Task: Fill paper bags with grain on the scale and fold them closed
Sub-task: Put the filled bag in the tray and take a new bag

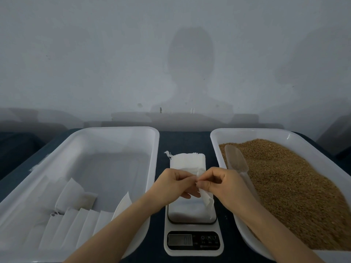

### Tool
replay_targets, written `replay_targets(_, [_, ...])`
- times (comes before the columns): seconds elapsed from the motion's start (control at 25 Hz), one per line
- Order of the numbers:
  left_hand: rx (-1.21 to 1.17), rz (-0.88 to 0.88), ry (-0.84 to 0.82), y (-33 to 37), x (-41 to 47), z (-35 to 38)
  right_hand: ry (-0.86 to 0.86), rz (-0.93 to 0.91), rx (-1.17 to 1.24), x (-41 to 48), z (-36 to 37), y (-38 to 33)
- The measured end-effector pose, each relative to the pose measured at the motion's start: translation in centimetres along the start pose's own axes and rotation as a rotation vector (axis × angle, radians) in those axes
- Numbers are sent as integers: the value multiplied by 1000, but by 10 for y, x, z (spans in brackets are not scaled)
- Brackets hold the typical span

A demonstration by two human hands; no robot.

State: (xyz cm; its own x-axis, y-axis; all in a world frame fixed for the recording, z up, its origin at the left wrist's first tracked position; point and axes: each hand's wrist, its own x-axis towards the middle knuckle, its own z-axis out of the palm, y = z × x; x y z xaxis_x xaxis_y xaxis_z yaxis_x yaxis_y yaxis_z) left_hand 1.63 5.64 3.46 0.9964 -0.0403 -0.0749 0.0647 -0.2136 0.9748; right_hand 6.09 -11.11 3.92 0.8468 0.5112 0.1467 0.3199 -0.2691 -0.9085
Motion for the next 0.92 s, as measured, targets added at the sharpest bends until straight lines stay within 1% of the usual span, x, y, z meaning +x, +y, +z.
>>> replay_targets(0.32, [8, -10, 38, -2, 1, -1, -2, -21, 5, 0, 3, 2])
replay_targets(0.4, [20, -4, 68, -3, 2, -1, 32, -33, -21, 1, 2, 2])
replay_targets(0.48, [66, 15, 124, -5, 4, -1, 80, -78, -100, 0, 2, 3])
replay_targets(0.56, [175, 59, 221, -7, 3, 1, 121, -221, -264, -2, 3, 4])
replay_targets(0.6, [263, 107, 282, -8, 2, 3, 123, -293, -339, -2, 4, 5])
replay_targets(0.68, [435, 232, 373, -9, 0, 7, 102, -365, -463, -4, 6, 6])
replay_targets(0.8, [625, 336, 430, -6, -3, 11, 82, -383, -577, -3, 8, 8])
replay_targets(0.88, [767, 437, 500, -3, -4, 14, 82, -361, -555, -3, 8, 9])
replay_targets(0.92, [791, 486, 521, -3, -5, 15, 83, -352, -532, -3, 9, 10])
